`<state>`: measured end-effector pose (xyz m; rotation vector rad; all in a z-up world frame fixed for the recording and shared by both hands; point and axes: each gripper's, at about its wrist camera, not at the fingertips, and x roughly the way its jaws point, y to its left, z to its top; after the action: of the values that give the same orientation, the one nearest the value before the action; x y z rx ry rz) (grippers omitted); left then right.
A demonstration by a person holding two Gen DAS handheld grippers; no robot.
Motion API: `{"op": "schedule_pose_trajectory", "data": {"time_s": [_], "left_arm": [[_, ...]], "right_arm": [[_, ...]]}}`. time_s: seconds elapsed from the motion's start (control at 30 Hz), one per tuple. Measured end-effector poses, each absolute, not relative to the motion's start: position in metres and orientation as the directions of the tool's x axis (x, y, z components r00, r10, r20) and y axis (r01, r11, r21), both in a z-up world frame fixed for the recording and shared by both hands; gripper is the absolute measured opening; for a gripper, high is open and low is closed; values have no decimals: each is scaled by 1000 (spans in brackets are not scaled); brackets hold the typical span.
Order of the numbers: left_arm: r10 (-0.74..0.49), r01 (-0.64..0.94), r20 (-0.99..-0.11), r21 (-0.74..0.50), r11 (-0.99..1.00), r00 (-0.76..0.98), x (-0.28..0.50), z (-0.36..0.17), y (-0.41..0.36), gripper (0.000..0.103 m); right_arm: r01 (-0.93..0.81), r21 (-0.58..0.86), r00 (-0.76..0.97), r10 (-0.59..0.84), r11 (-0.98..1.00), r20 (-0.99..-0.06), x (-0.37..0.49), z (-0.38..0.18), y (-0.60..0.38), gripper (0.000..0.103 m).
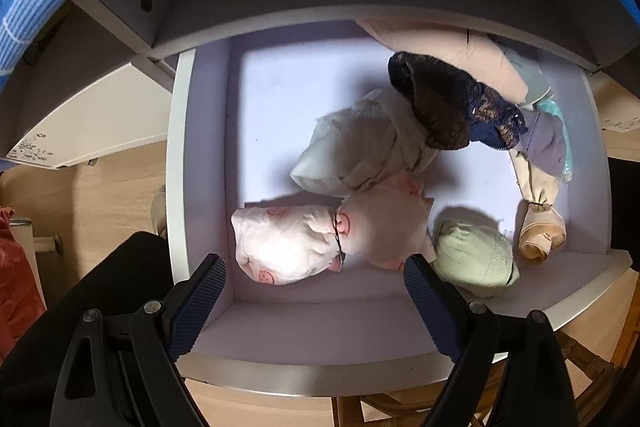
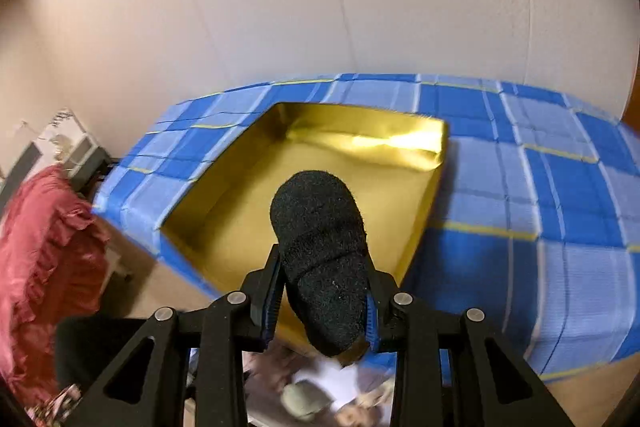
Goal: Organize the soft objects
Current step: 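Carry the dark green sock to the gold box and release it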
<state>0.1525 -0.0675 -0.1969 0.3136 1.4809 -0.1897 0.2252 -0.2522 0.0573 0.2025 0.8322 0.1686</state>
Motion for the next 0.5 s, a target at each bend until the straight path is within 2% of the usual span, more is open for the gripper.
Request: {"op": "schedule_pose_trajectory", "data": {"time_s": [0.5], "left_arm": [[46, 306, -998, 55, 950, 37, 156, -207, -67, 92]], "right_arm": [[30, -69, 609, -73, 997, -790, 341, 24, -265, 35]]}}
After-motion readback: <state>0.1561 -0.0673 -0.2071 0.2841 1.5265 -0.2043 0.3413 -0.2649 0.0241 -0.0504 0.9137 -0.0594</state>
